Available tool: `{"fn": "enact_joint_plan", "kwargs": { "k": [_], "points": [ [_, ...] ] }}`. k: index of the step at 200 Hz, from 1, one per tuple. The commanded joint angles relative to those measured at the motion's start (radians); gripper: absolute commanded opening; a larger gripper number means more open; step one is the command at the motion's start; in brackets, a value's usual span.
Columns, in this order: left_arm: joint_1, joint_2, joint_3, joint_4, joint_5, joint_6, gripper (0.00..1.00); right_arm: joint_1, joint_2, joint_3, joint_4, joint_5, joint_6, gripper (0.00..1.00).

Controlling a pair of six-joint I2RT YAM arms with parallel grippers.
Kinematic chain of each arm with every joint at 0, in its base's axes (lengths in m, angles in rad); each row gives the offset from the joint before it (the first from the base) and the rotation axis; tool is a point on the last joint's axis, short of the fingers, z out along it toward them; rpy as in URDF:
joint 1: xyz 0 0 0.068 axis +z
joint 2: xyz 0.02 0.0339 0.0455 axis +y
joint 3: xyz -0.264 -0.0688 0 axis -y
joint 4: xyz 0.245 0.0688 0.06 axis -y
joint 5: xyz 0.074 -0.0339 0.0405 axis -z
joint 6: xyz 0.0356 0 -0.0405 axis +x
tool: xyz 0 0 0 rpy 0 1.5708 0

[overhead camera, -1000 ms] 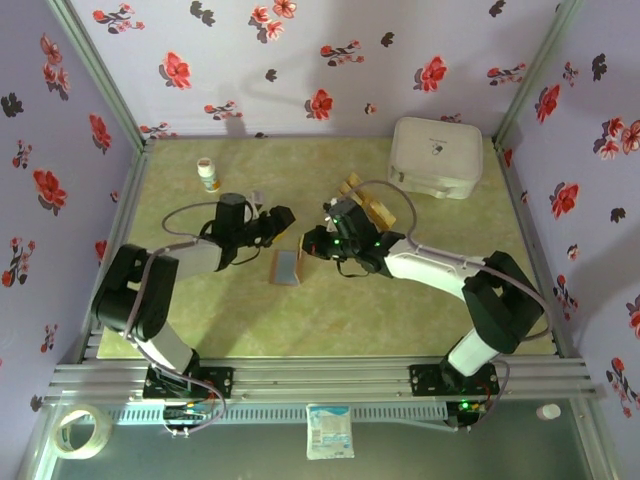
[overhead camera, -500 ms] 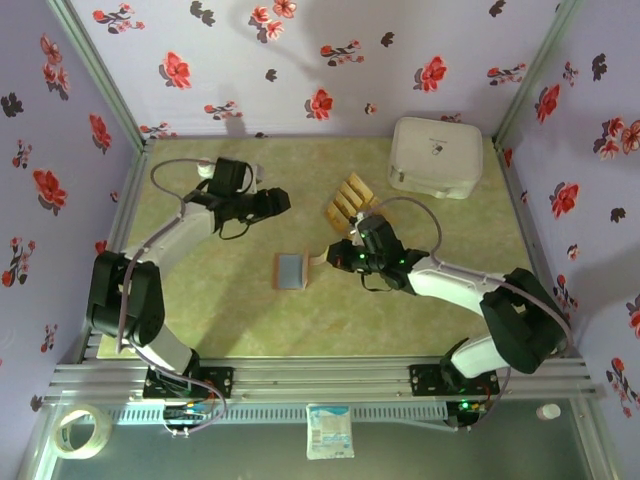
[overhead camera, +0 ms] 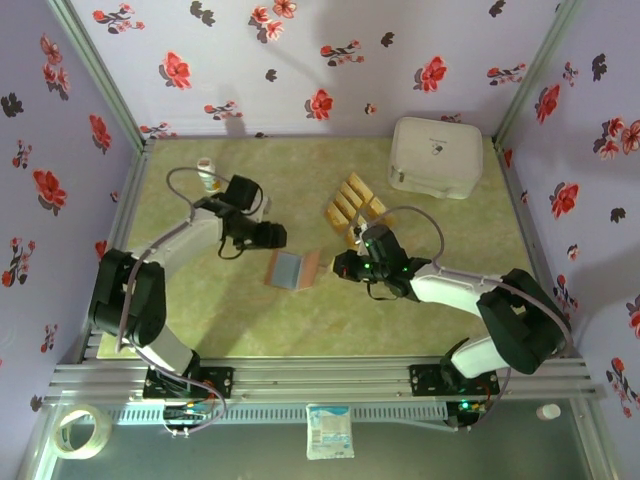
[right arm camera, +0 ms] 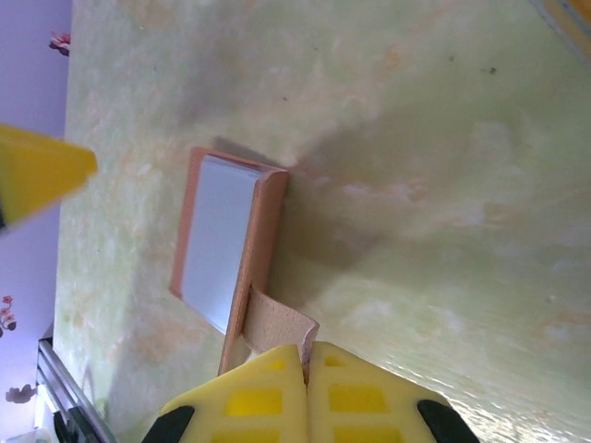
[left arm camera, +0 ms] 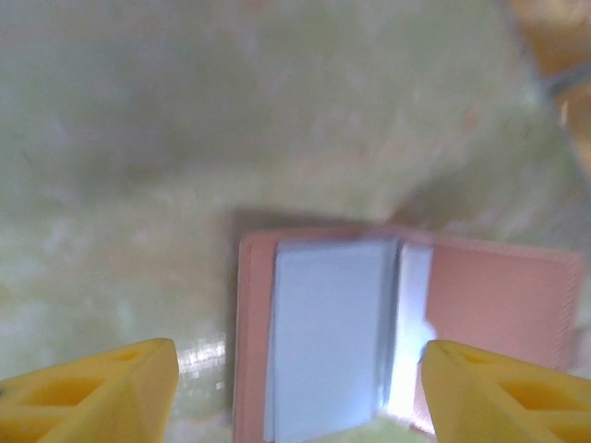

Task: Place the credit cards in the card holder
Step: Open the card holder at the bottom-center of the table.

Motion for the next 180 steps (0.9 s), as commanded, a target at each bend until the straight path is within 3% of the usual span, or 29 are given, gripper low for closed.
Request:
{"fn": "enact_joint_plan", "kwargs": {
  "k": [1,52,87,121,144,180],
  "points": [
    [-0.028,0.015,-0.045,0.024,-0.046,0.022,0.71,-0.007,0.022,-0.020,0.018,0.001,-0.023,0.00],
    [-0.040,0.021,-0.114,0.089,-0.071,0.017,0.71,-0.007,0.090,-0.048,0.073,0.015,0.000,0.00],
    [-0.040,0.032,-0.138,0.144,-0.008,0.016,0.69,-0.006,0.111,-0.050,0.076,0.024,0.010,0.19],
    [-0.040,0.025,-0.165,0.187,0.041,0.007,0.52,-0.005,0.054,-0.054,0.035,0.049,0.020,0.38],
    [-0.041,0.020,-0.182,0.211,0.062,-0.006,0.37,0.001,-0.051,-0.060,-0.034,0.089,0.025,0.41],
    [-0.040,0.008,-0.210,0.248,0.084,-0.040,0.26,0.042,-0.201,-0.036,-0.157,0.162,0.021,0.43]
  ]
}}
